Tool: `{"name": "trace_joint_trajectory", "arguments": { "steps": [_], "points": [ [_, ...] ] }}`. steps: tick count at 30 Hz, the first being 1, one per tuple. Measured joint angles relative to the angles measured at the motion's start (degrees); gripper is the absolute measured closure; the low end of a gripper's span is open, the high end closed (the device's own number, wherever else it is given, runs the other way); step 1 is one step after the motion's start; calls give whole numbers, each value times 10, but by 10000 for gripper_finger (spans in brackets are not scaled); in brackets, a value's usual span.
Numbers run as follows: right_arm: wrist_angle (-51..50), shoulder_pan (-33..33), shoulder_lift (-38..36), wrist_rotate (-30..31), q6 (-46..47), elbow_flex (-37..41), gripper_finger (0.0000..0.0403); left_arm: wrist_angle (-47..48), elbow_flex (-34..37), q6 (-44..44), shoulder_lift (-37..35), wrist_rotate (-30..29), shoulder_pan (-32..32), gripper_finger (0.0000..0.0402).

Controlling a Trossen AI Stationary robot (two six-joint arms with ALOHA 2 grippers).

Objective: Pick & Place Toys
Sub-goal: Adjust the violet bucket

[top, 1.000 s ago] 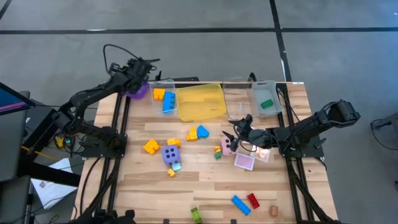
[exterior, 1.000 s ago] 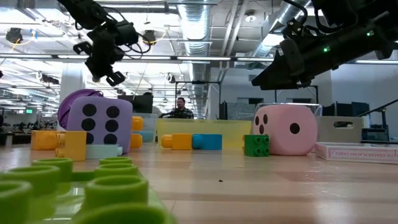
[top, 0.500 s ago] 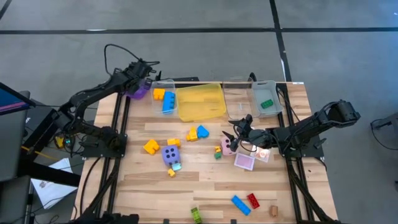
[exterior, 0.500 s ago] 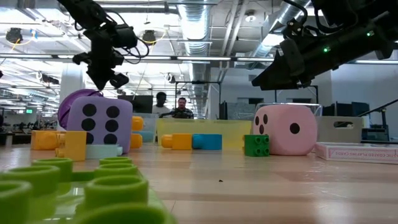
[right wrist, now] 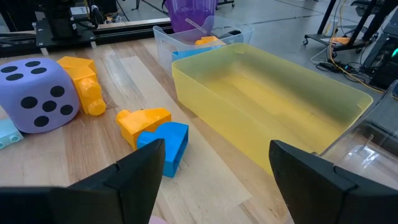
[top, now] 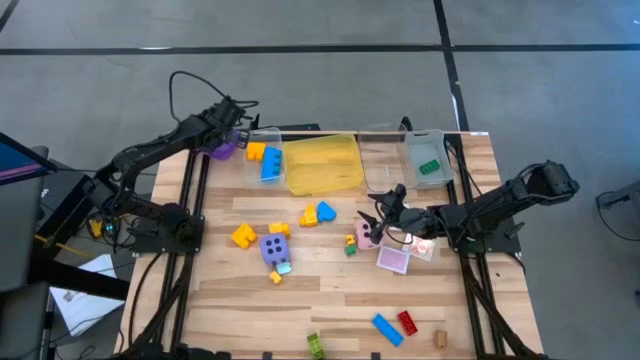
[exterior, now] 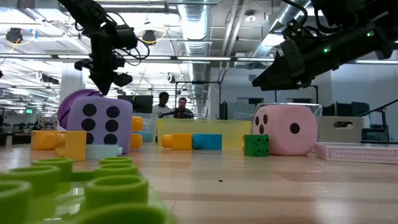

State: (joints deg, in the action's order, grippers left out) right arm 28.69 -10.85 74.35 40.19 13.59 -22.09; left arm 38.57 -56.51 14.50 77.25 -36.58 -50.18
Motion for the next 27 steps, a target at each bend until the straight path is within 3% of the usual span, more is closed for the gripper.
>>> {"name": "trace_joint_trajectory", "arguments": {
  "steps": [8, 21, 27],
  "points": [
    [0, 0, 0, 0, 0, 0, 121, 0, 0, 1, 0, 3, 21, 374],
    [0, 0, 0, 0, 0, 0, 121, 0, 0, 13, 0, 10, 39, 195],
    [0, 0, 0, 0, 0, 0, 121, 0, -6, 25, -7, 8, 39, 145]
  ]
}}
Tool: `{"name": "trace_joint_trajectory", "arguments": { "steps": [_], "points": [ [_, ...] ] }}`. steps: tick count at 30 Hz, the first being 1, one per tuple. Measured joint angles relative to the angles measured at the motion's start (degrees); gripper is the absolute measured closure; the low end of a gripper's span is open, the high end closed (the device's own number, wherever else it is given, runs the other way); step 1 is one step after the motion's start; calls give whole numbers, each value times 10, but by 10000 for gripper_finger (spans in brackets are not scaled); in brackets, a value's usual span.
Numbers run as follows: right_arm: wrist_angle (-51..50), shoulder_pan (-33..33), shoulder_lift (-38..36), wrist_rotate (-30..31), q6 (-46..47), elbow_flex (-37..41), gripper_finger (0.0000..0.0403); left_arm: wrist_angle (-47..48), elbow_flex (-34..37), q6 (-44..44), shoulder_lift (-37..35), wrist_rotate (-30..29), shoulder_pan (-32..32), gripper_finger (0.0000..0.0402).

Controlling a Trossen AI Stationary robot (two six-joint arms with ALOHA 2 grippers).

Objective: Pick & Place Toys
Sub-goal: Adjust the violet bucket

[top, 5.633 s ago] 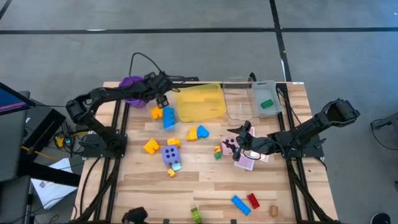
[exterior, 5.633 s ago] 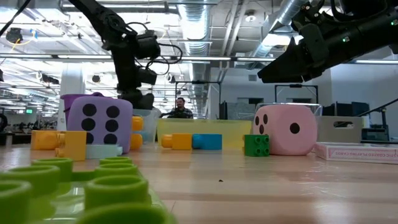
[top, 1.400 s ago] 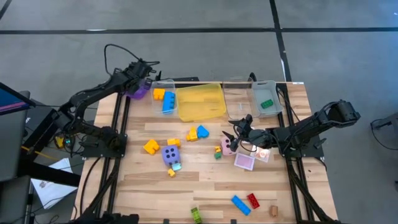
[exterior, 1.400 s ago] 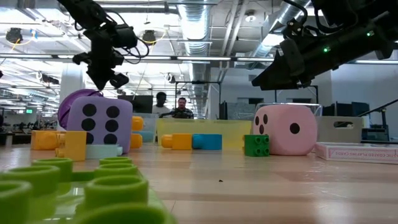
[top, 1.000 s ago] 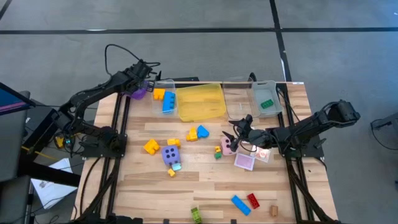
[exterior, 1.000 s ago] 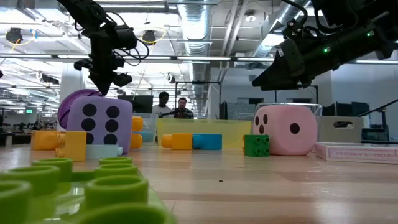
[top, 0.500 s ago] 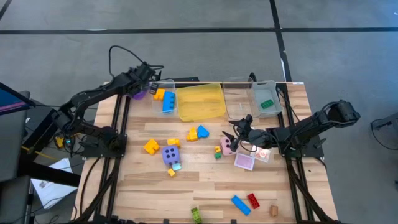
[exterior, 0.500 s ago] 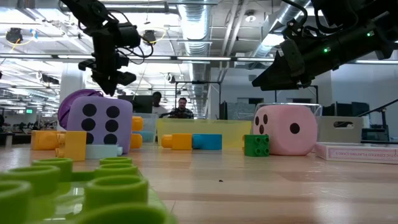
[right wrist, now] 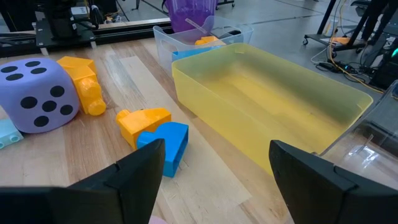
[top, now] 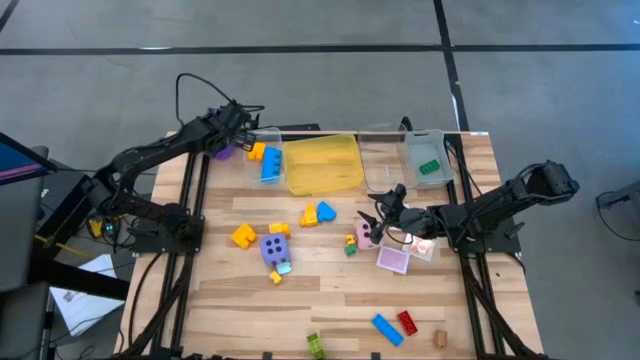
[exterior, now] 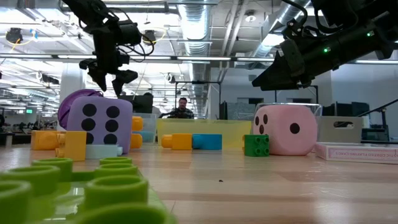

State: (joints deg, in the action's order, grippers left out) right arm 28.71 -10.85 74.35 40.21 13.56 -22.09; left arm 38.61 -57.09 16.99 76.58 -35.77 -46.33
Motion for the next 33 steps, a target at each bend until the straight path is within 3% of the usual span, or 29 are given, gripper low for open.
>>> {"name": "trace_joint_trajectory", "arguments": {
  "steps": [7, 14, 22, 33],
  "points": [
    [0, 1, 0, 0, -5, 0, 121, 3, -25, 0, -2, -9, 2, 137],
    [0, 1, 0, 0, -5, 0, 121, 95, -30, 9, -1, -85, 0, 137],
    [0, 1, 0, 0, -6, 0, 121, 113, -31, 30, 1, -84, -2, 137],
    [-1, 1, 0, 0, -6, 0, 121, 104, -31, 29, 58, -83, -26, 137]
  ]
}}
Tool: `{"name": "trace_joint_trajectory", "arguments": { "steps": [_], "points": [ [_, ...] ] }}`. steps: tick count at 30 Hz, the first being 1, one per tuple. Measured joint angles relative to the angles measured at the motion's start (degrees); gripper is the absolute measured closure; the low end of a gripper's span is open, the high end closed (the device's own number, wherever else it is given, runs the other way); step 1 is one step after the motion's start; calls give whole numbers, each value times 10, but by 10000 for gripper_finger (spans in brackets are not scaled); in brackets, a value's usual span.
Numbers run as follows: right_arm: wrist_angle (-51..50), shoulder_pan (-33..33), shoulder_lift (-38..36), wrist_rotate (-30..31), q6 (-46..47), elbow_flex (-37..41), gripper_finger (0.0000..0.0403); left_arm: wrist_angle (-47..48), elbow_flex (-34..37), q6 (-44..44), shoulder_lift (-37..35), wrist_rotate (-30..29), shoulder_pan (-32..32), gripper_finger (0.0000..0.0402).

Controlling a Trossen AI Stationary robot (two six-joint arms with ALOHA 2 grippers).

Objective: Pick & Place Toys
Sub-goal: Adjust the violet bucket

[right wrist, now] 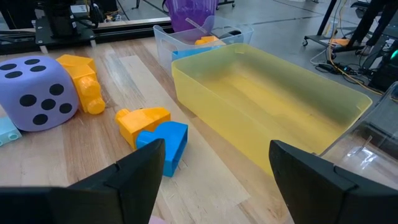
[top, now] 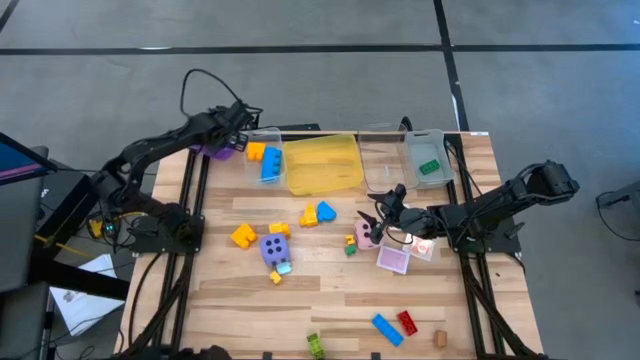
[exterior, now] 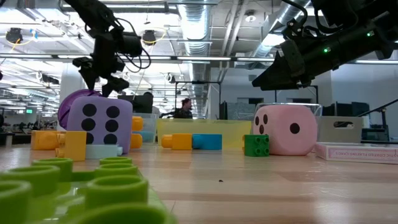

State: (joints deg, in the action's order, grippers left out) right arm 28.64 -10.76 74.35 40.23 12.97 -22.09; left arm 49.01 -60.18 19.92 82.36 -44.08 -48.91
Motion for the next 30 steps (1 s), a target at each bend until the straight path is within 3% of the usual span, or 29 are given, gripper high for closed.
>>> {"name": "trace_joint_trajectory", "arguments": {
  "steps": [7, 19, 24, 30],
  "points": [
    [-3, 0, 0, 0, 1, 0, 121, -18, 0, -2, 17, 4, -18, 137],
    [-5, 0, 0, 0, 1, 0, 121, -40, -1, -13, 15, 70, -22, 141],
    [-6, 0, 0, 0, 1, 0, 121, -53, -2, -13, 14, 143, -22, 166],
    [-9, 0, 0, 0, 1, 0, 121, -66, -2, -13, 15, 157, -15, 214]
  ]
}}
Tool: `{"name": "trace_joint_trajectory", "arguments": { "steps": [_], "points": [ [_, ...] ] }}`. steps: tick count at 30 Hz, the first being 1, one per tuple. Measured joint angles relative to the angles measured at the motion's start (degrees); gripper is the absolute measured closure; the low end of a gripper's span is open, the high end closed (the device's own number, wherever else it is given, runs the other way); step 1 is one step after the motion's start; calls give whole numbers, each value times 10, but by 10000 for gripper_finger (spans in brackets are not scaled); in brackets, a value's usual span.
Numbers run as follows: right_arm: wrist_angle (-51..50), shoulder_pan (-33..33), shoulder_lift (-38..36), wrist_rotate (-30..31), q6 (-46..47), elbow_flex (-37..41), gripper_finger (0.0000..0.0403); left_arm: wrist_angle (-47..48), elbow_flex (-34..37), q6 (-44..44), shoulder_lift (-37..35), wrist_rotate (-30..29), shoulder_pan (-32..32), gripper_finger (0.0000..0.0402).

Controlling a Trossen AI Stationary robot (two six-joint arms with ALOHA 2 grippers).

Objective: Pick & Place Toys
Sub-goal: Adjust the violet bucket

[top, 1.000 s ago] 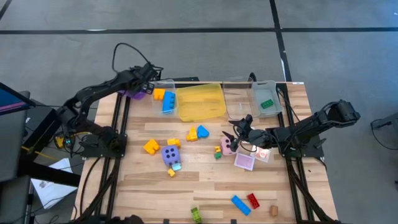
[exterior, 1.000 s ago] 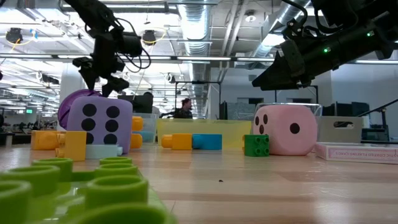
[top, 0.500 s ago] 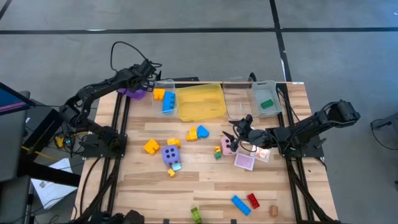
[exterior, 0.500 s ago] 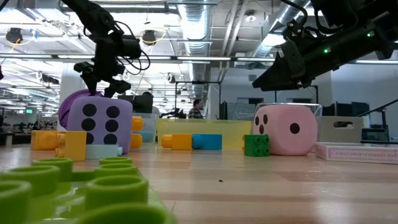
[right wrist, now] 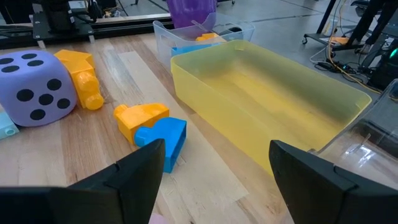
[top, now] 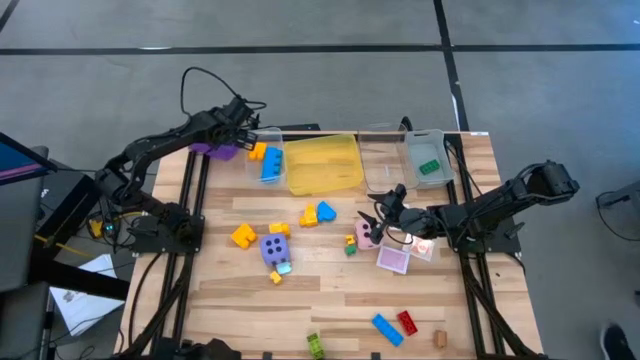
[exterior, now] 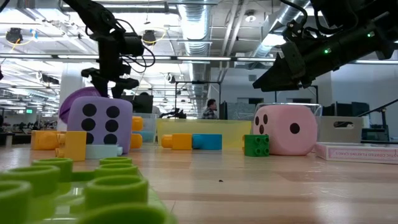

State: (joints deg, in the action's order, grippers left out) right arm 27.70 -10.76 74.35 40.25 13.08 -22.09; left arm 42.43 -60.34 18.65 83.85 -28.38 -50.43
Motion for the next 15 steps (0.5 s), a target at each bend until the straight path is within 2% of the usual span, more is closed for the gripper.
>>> {"name": "trace_joint_trajectory", "arguments": {
  "steps": [3, 9, 15],
  "points": [
    [0, 0, 0, 0, 0, 0, 121, -3, 1, 0, 0, 16, 3, 242],
    [0, 0, 0, 0, 0, 0, 121, 0, 3, 2, 2, 82, 6, 297],
    [0, 0, 0, 0, 0, 0, 121, -6, 3, 2, 2, 86, 6, 325]
  ]
}}
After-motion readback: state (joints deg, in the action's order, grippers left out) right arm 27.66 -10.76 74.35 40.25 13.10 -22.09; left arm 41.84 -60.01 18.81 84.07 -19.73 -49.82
